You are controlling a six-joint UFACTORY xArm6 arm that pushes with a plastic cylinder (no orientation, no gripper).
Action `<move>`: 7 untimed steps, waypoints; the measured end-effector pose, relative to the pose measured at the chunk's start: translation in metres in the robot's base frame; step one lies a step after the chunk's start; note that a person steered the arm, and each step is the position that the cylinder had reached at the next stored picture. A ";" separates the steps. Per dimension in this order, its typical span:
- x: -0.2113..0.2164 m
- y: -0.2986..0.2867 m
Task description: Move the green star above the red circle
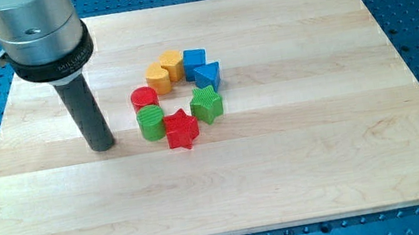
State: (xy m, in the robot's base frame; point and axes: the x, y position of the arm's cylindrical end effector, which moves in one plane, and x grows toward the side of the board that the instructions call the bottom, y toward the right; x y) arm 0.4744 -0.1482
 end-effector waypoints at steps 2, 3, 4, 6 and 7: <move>0.001 0.000; -0.002 -0.001; -0.002 -0.001; -0.002 -0.001; 0.023 -0.001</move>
State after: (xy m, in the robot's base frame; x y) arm 0.4978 -0.1495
